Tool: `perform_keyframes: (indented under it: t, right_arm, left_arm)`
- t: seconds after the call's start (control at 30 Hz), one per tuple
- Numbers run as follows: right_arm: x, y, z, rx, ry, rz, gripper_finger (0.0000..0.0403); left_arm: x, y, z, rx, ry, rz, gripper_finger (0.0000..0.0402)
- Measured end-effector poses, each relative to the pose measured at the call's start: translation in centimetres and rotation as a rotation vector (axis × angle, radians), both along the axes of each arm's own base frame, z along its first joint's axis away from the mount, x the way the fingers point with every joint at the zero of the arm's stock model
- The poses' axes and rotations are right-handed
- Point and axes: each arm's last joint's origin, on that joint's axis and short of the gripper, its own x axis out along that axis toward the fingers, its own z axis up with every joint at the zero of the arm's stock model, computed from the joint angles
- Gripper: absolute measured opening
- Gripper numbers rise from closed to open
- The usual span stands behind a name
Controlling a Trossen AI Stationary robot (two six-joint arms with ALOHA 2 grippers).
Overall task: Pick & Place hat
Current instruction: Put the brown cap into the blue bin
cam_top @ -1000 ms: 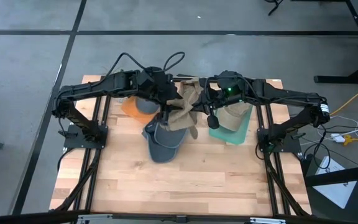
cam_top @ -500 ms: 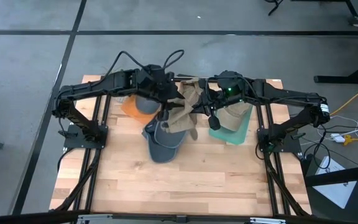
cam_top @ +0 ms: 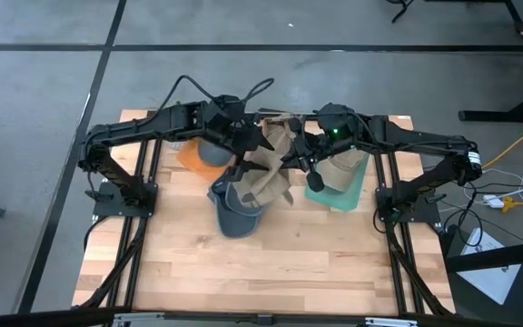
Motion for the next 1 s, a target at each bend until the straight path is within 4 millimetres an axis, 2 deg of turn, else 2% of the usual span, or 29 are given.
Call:
perform_keyframes:
  t: [0.13, 0.23, 0.6, 0.8, 1.0]
  right_arm:
    - [0.0, 0.0, 0.1, -0.002, -0.012, 0.0, 0.0007]
    - [0.1, 0.0, 0.1, -0.002, -0.015, 0.0, 0.0007]
    - [0.1, 0.0, 0.1, 0.02, -0.008, -0.013, 0.0007]
    - [-0.1, -0.1, -0.2, 0.09, 0.044, -0.047, 0.0015]
    - [-0.8, -0.6, -1.4, 0.169, 0.201, -0.101, 0.0048]
  left_arm:
    - [0.4, 0.0, -0.4, -0.011, 0.014, -0.005, 0.0248]
    - [0.7, 0.1, -0.6, -0.013, 0.012, -0.006, 0.0216]
    - [0.6, 0.1, -0.7, -0.04, 0.027, 0.021, 0.0021]
    - [0.4, 0.2, -0.8, -0.035, 0.058, 0.095, 0.0022]
    - [-0.9, 0.3, -0.6, -0.027, 0.117, 0.177, 0.0014]
